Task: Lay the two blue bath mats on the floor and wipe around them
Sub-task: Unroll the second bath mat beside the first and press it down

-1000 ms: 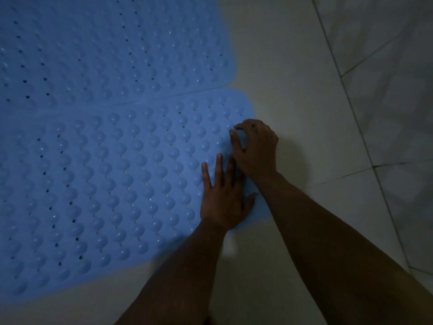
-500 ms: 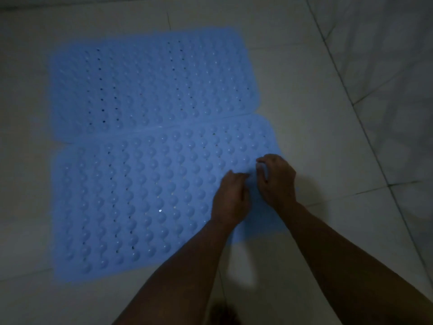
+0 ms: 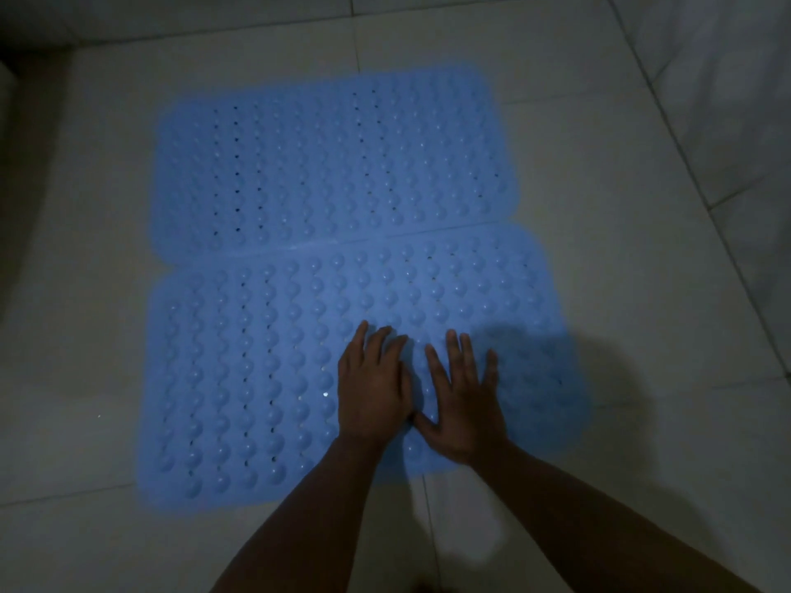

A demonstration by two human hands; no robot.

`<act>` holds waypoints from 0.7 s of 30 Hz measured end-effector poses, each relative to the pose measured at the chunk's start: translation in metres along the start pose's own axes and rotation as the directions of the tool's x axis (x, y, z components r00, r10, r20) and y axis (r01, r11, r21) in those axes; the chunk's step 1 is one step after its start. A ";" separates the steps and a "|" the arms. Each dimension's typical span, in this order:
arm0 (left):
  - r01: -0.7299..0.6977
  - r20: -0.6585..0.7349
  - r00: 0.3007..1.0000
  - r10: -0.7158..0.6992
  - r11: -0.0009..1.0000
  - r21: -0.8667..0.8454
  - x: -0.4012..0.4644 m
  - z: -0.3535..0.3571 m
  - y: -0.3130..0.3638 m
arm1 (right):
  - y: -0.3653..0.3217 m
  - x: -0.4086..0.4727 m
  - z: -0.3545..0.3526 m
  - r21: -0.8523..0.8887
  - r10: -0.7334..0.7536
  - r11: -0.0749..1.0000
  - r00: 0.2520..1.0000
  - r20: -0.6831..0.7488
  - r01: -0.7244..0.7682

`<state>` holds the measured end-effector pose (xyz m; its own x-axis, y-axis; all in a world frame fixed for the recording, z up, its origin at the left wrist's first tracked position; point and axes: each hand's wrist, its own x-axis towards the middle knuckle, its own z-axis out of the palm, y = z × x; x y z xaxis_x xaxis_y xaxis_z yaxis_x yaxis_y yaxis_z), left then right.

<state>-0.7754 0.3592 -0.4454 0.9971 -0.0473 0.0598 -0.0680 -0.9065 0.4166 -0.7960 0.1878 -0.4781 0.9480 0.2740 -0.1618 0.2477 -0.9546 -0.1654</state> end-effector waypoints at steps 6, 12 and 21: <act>-0.015 0.029 1.000 0.012 0.995 0.102 -0.002 0.006 -0.010 | -0.002 0.001 0.004 0.000 0.001 1.000 1.000 -0.016 -0.001; -0.016 0.007 1.000 0.015 0.995 0.103 -0.004 0.008 -0.009 | -0.003 0.006 -0.001 0.009 0.019 1.000 0.999 0.026 -0.020; -0.017 0.004 1.000 0.017 0.999 0.038 0.001 -0.014 0.007 | -0.016 0.054 -0.068 0.073 0.122 0.979 0.839 0.531 -0.189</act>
<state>-0.7754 0.3588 -0.4299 0.9959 -0.0646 0.0636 -0.0840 -0.9208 0.3810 -0.7354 0.2099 -0.4182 0.7193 0.1750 -0.6723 0.0485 -0.9781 -0.2026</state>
